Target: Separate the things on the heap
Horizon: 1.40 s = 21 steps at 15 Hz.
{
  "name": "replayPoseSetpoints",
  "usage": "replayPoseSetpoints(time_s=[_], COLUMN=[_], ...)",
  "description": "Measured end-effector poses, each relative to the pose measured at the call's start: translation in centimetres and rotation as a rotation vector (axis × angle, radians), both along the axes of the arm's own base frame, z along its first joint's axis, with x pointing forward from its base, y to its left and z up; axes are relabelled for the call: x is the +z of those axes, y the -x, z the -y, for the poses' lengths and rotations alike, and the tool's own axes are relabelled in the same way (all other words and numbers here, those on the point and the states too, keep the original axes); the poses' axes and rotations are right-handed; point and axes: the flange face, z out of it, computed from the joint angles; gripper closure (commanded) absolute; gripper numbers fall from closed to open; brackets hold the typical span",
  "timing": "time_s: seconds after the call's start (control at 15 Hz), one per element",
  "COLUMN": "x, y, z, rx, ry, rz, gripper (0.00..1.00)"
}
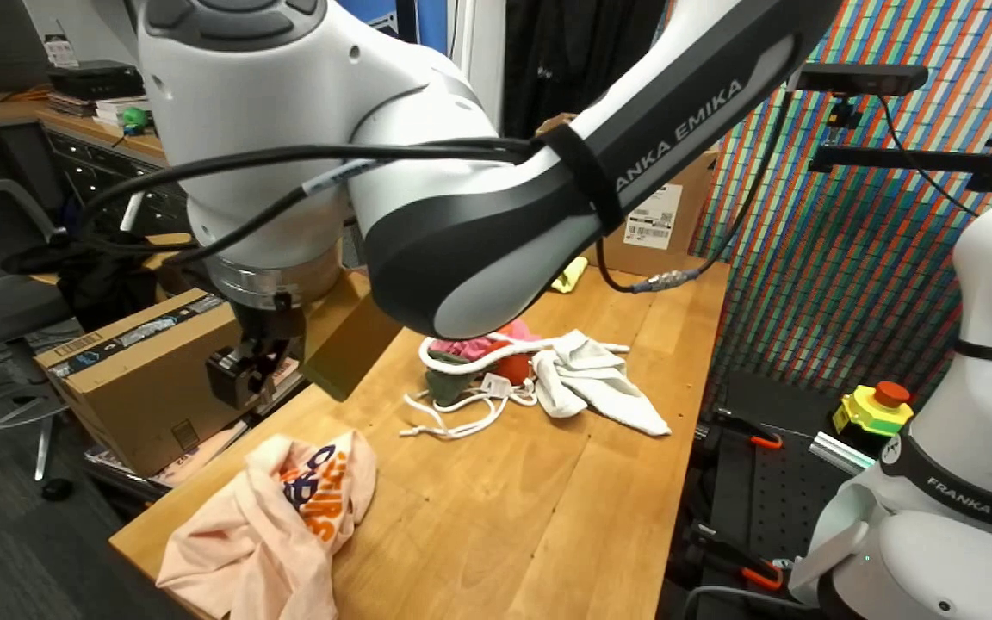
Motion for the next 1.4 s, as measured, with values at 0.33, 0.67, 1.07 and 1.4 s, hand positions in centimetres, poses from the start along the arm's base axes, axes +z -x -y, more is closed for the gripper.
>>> replayPoseSetpoints(time_s=[0.33,0.67,1.07,1.4], x=[-2.8,-4.5,-6.2,-8.8], y=[-0.9,-2.1,-2.9,-3.1], z=[7.5,15.3,19.7,20.8], rx=[-0.097,-0.198,-0.266,-0.287], ry=[0.08,0.115,0.117,0.117], rz=[-0.069,-0.117,-0.16,-0.209], gripper=[0.0,0.0,0.0,0.0])
